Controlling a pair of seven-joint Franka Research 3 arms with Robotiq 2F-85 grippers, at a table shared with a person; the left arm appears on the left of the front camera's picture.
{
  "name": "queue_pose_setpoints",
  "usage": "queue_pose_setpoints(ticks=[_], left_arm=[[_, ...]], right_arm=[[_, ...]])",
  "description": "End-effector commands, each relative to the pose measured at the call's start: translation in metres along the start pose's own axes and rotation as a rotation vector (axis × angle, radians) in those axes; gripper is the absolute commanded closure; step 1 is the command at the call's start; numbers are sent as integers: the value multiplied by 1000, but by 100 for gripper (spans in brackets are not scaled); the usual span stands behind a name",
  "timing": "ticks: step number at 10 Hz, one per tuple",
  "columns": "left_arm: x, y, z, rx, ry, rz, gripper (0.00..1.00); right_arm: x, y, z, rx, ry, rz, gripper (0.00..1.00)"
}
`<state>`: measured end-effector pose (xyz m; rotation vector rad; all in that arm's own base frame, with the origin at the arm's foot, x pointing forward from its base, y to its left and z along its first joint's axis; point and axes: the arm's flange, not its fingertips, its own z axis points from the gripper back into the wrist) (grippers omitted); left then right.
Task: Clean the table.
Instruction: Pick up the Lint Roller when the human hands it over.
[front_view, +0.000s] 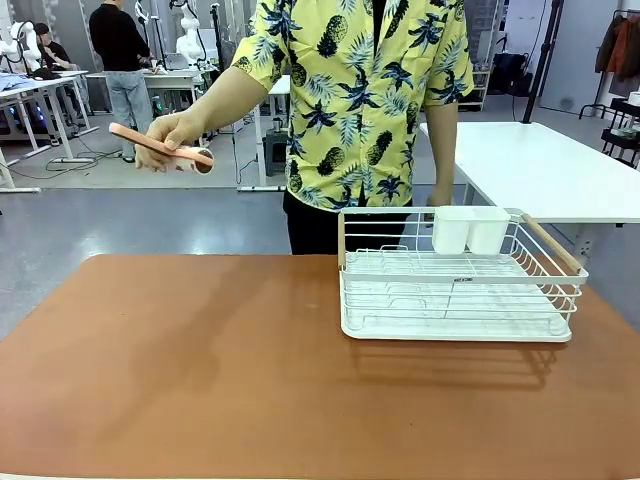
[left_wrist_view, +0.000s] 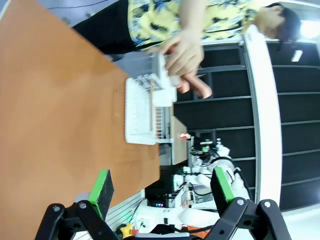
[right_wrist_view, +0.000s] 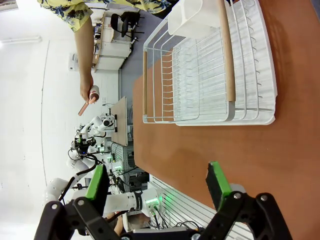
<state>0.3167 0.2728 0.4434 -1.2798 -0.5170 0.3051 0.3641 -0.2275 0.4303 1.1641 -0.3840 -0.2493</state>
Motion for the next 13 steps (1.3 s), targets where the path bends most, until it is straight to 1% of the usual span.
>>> queue_pose_setpoints(ticks=[1, 2, 5, 7, 8, 9, 10, 12, 13], left_arm=[[9, -20, -10, -40, 12, -39, 0], [11, -29, -18, -3, 7, -19, 0], [14, -59, -32, 18, -6, 4, 0], [10, -80, -47, 59, -39, -9, 0], [8, -90, -57, 97, -56, 14, 0], [7, -107, -70, 137, -71, 20, 0], [10, -124, -83, 163, -92, -14, 0], [16, -151, -117, 229, -98, 7, 0], [17, -156, -137, 253, -65, 14, 0]], right_arm=[[1, 1, 1, 10, -3, 15, 0], [1, 1, 1, 10, -3, 15, 0], [1, 1, 1, 10, -3, 15, 0], [1, 1, 1, 10, -3, 15, 0], [1, 1, 1, 10, -3, 15, 0], [1, 1, 1, 10, -3, 15, 0], [1, 1, 1, 10, -3, 15, 0], [1, 1, 1, 10, -3, 15, 0], [1, 1, 1, 10, -3, 15, 0]])
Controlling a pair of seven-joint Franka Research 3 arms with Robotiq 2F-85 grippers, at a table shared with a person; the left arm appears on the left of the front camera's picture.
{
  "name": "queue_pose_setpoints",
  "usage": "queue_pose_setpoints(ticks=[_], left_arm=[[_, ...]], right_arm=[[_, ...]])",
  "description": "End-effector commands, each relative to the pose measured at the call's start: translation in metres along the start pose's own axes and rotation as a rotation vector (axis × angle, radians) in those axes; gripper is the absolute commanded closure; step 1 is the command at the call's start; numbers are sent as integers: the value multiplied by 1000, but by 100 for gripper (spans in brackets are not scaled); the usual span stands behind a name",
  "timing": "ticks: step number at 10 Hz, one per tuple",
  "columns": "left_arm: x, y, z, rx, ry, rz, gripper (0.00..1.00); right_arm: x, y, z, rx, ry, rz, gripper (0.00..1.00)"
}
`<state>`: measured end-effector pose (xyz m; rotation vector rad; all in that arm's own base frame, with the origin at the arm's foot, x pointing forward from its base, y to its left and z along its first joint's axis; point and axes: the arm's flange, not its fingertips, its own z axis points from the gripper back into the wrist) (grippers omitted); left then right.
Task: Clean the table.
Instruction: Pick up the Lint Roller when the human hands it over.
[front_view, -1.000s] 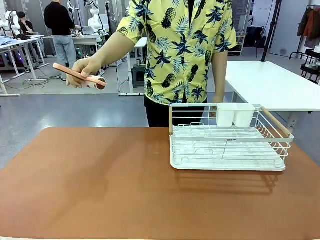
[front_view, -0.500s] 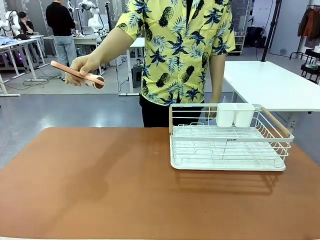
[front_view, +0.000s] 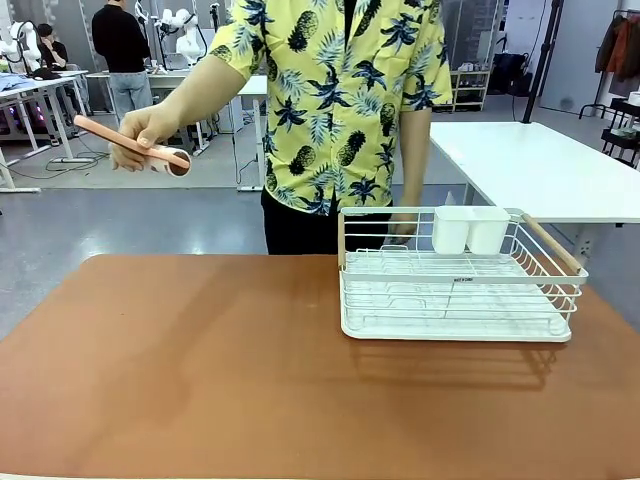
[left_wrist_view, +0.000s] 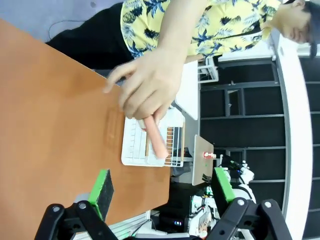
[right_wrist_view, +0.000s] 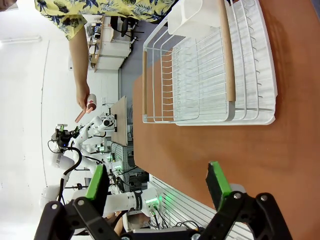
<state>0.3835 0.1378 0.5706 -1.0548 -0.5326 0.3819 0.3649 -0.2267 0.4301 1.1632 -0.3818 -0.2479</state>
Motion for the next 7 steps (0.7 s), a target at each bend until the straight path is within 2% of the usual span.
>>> queue_pose_setpoints(ticks=[1, 3, 7], left_arm=[[1, -14, -31, 31, -1, 17, 0], [-1, -26, -53, 49, -32, 37, 0], [-18, -16, -88, 176, -10, 66, 0]], right_arm=[[0, 1, 2, 11, -5, 15, 0], [0, 1, 2, 11, -5, 15, 0], [0, 1, 2, 11, -5, 15, 0]])
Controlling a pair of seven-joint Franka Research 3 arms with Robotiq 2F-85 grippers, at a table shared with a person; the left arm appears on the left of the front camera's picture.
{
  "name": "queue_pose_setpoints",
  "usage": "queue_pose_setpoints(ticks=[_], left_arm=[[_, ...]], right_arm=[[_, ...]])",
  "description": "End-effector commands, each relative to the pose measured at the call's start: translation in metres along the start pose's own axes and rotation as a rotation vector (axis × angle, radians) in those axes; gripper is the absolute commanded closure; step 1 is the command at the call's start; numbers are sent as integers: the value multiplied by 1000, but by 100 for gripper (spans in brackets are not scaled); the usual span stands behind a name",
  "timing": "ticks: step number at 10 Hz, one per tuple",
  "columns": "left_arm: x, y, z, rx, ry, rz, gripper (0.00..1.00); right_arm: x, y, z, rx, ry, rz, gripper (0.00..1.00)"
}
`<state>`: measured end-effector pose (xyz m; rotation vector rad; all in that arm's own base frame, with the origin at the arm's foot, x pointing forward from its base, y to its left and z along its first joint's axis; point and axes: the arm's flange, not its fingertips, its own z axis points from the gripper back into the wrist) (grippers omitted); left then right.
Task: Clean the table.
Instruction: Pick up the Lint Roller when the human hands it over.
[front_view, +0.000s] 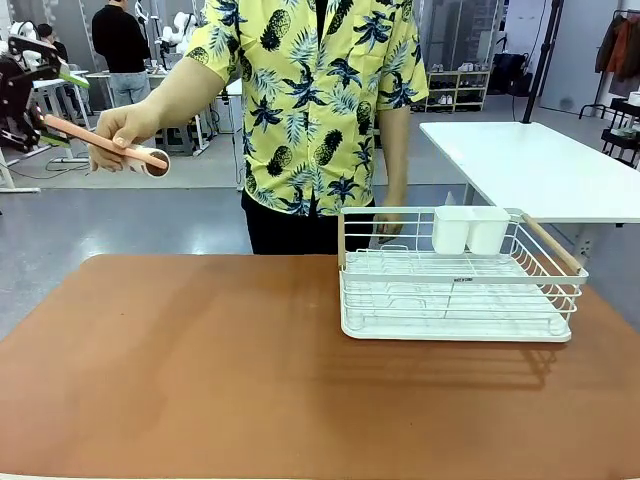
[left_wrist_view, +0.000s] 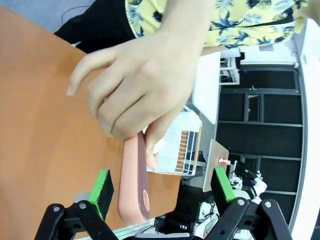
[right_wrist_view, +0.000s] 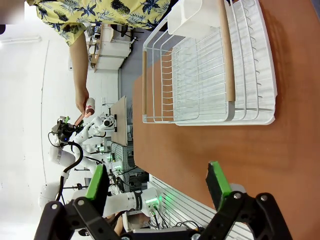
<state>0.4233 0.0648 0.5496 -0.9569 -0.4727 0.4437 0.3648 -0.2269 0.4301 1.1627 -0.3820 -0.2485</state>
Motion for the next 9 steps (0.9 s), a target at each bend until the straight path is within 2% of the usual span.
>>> queue_pose_setpoints(ticks=[1, 4, 9], left_arm=[[-8, 1, -9, 91, -36, 31, 0], [-25, 1, -10, 112, -73, 13, 0], [-26, 1, -13, 95, -100, 2, 0]], right_arm=[[0, 1, 2, 12, -5, 15, 0], [0, 1, 2, 12, -5, 15, 0], [0, 1, 2, 12, -5, 15, 0]])
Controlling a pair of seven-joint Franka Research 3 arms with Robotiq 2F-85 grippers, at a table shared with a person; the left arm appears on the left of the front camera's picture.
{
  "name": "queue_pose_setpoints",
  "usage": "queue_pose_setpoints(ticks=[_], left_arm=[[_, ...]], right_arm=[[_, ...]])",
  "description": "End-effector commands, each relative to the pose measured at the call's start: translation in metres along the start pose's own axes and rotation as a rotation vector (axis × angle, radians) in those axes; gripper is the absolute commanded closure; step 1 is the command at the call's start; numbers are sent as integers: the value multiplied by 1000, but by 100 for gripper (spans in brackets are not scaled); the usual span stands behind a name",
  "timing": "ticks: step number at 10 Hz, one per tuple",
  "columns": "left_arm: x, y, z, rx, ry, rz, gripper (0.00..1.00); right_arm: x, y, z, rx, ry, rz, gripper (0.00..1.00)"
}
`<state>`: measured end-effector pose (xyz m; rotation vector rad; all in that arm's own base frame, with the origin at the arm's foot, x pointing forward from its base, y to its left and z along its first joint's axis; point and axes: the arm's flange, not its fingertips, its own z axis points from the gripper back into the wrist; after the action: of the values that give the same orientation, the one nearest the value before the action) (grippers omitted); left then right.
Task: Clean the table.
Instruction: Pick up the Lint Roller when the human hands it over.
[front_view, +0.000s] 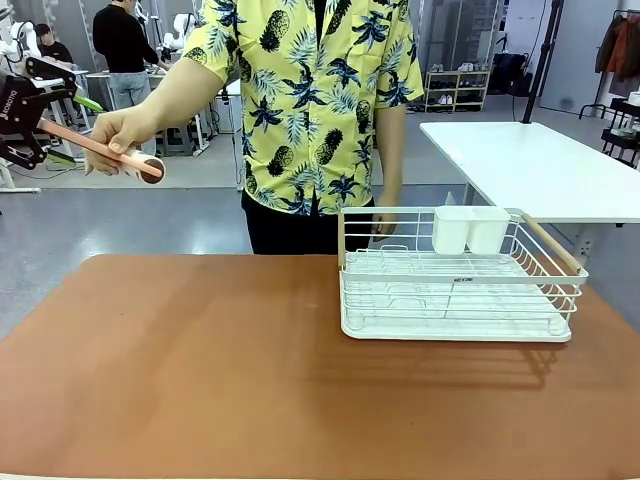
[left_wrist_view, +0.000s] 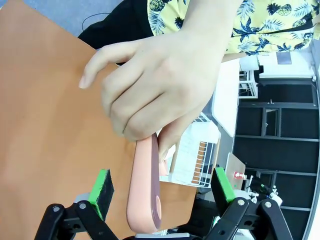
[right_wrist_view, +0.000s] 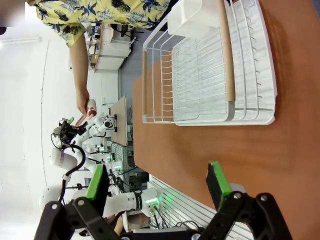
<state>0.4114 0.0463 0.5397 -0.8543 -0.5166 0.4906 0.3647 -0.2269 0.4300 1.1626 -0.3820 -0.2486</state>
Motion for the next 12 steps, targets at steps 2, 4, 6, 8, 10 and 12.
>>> queue_pose_setpoints(ticks=[2, 4, 6, 8, 10, 12], left_arm=[[-8, -2, -8, 9, -9, 17, 2], [-2, 2, -3, 3, -14, 16, 22], [-4, 0, -5, 3, -21, 8, 42], [-22, -23, -33, -1, -22, 8, 61], [-27, -36, -44, -2, -24, 8, 81], [-30, -44, -49, 1, -23, 7, 100]], right_arm=[[0, 1, 2, 12, -5, 15, 0], [0, 1, 2, 12, -5, 15, 0], [0, 1, 2, 12, -5, 15, 0], [0, 1, 2, 12, -5, 15, 0], [0, 1, 2, 12, -5, 15, 0], [0, 1, 2, 12, -5, 15, 0]])
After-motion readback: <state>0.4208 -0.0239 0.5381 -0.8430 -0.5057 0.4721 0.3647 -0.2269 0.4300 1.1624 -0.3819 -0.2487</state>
